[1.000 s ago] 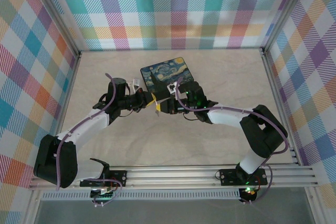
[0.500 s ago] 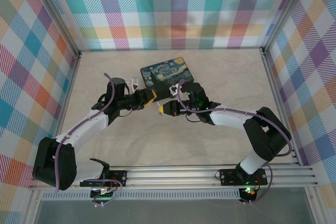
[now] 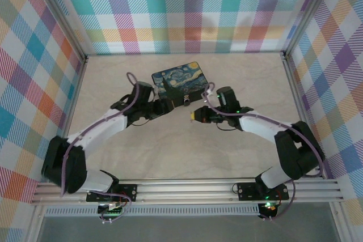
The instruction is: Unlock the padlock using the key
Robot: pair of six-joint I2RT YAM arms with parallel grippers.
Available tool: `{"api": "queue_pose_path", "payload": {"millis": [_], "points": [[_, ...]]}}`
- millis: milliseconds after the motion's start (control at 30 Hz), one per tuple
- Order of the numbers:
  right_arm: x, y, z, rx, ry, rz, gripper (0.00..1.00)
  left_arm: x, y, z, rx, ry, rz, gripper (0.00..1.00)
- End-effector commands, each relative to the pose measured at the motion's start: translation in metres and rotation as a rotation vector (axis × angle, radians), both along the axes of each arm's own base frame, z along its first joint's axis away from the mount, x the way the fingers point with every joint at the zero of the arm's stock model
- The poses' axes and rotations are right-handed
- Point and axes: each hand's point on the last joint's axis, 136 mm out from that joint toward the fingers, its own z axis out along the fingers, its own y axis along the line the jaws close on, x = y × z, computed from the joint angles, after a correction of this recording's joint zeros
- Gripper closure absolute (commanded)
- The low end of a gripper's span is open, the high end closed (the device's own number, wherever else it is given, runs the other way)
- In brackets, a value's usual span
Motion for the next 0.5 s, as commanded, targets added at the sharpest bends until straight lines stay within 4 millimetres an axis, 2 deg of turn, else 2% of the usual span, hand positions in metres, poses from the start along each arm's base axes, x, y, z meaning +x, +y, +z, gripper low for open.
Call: {"api": "queue_pose_path", "payload": {"millis": [0,100,200,333,467], "points": [[-0.011,-0.031,-0.003,-0.075,0.027,-0.034,0.99,0.019,-0.009,-0.012,0.173,-0.037,0.058,0.36],[-0.009,-0.047,0.001,-0.084,0.027,-0.083,0.99,0.038,-0.028,-0.02,0.263,-0.08,0.099,0.35],[-0.008,-0.052,0.004,-0.072,0.017,-0.103,0.98,0.059,-0.04,-0.035,0.31,-0.104,0.153,0.35],[-0.002,-0.054,-0.003,-0.073,0.048,-0.108,0.98,0.083,-0.055,-0.054,0.33,-0.111,0.195,0.35],[0.007,-0.06,-0.012,-0.069,0.078,-0.127,0.98,0.097,-0.066,-0.076,0.355,-0.097,0.226,0.35]]}}
